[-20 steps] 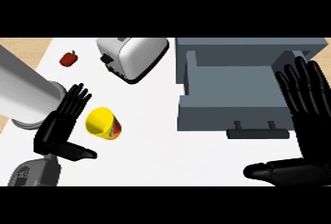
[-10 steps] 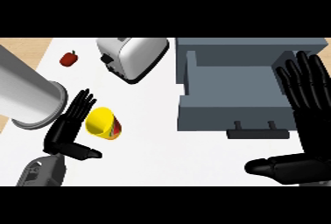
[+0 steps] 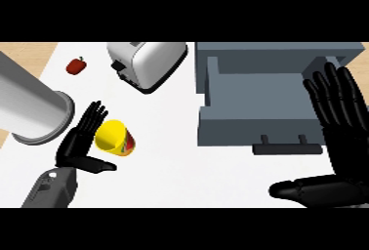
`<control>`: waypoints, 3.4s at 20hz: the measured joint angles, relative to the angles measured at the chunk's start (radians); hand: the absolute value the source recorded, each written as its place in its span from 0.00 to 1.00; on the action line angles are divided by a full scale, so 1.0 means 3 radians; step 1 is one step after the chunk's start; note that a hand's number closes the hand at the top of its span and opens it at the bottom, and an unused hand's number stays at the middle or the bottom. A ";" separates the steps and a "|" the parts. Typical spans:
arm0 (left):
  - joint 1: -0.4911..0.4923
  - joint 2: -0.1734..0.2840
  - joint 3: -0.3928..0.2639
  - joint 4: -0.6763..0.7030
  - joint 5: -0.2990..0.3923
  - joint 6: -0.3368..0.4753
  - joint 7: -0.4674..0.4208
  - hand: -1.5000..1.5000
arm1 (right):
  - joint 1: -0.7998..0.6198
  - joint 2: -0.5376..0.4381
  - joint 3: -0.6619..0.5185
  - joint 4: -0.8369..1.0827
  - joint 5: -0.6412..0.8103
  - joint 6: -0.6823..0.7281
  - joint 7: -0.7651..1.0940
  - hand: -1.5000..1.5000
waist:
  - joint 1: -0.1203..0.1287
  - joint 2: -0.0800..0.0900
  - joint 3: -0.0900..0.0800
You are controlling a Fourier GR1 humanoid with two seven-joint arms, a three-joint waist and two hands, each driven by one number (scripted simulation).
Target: Pick up the cup, place it into the drawer and close the drawer
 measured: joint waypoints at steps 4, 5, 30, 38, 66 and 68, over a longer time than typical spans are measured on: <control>-0.0182 0.0042 0.0016 0.0426 -0.0099 0.0097 -0.0199 0.00 | -0.0069 0.0002 0.0008 -0.0060 -0.0022 -0.0029 0.0122 0.00 | -0.0006 0.0003 -0.0001; -0.0247 0.0048 0.0022 0.0547 -0.0117 0.0116 -0.0246 0.00 | -0.0069 0.0003 0.0013 -0.0074 -0.0024 -0.0029 0.0131 0.00 | -0.0009 0.0003 -0.0001; -0.0668 0.0021 0.0041 0.1474 -0.0133 -0.0050 -0.0579 0.00 | 0.0007 -0.0025 -0.0060 -0.0126 -0.0149 0.0060 0.0138 0.00 | -0.0036 0.0015 -0.0005; -0.0685 -0.0081 0.0019 0.1460 -0.0058 -0.0303 -0.0517 1.00 | -0.0027 -0.0052 -0.0118 -0.0072 -0.0197 0.0085 0.0125 0.00 | -0.0042 0.0020 -0.0006; -0.0041 -0.0416 0.0145 -0.0191 0.0465 0.0502 -0.0754 1.00 | 0.0173 -0.0041 -0.0106 -0.0288 -0.0133 0.0059 0.0185 0.00 | 0.0051 -0.0024 0.0005; 0.0032 -0.0486 0.0030 -0.0549 0.0481 0.0503 -0.0560 1.00 | 0.0181 -0.0055 -0.0151 -0.0227 -0.0152 0.0077 0.0146 0.00 | 0.0061 -0.0026 0.0007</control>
